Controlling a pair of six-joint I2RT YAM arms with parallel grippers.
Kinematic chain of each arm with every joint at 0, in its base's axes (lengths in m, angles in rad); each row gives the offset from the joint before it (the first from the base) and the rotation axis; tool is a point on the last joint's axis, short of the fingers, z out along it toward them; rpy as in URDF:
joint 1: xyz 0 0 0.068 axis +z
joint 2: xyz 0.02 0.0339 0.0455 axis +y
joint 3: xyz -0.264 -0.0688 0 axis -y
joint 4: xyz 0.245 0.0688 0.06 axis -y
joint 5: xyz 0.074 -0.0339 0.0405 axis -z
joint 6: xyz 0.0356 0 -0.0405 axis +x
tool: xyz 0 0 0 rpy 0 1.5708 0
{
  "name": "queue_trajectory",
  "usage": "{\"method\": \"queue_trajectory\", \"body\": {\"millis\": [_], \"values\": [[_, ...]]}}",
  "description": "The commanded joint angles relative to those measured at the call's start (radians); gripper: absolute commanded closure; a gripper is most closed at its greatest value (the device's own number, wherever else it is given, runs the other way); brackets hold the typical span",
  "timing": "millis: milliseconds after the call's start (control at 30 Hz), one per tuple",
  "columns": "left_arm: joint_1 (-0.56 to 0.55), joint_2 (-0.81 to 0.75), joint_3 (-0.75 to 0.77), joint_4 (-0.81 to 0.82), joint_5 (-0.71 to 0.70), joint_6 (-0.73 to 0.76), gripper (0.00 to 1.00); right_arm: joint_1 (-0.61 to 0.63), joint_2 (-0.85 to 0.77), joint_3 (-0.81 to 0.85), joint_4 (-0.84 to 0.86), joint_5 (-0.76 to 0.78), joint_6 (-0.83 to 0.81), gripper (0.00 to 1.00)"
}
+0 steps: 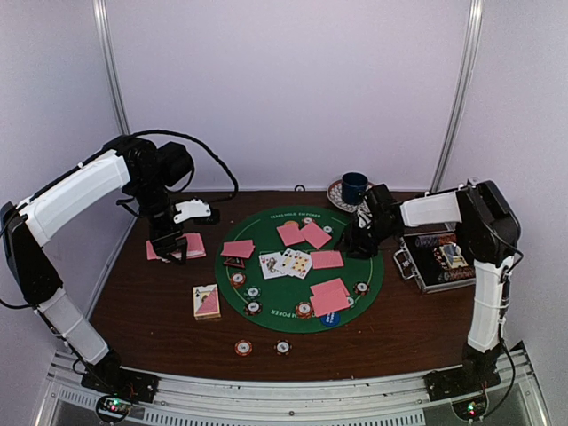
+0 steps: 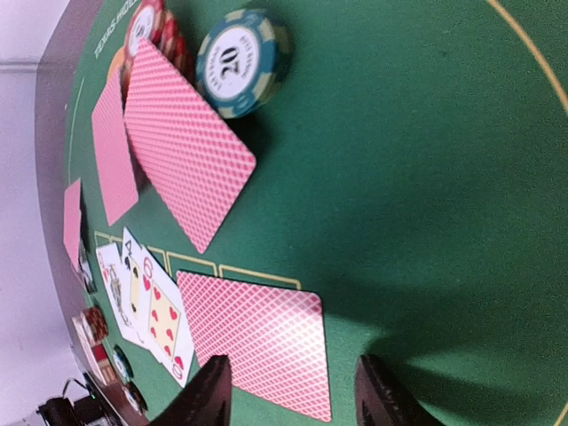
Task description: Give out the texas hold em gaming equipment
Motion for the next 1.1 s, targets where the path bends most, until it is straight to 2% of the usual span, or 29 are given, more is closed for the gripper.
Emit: {"method": "queue_trajectory", "body": {"millis": [0, 133, 333, 533, 700, 1067], "values": [[-0.003, -0.012, 0.027, -0.006, 0.019, 0.007, 1.00, 0.006, -0.093, 0.021, -0.114, 0.177, -0.066, 0.39], [-0.003, -0.009, 0.033, -0.006, 0.020, 0.007, 1.00, 0.037, -0.186, 0.007, -0.066, 0.171, -0.037, 0.28], [-0.003, -0.003, 0.041, -0.006, 0.023, -0.001, 1.00, 0.180, -0.243, 0.006, 0.162, 0.016, 0.133, 0.19], [-0.003, 0.003, 0.045, -0.004, 0.029, -0.010, 1.00, 0.354, -0.159, 0.040, 0.423, -0.100, 0.349, 0.16], [-0.003, 0.000, 0.046, 0.004, 0.026, -0.013, 1.00, 0.430, -0.100, 0.028, 0.627, -0.141, 0.499, 0.15], [-0.003, 0.003, 0.053, 0.004, 0.027, -0.014, 1.00, 0.536, 0.061, 0.162, 0.811, -0.193, 0.665, 0.13]]}}
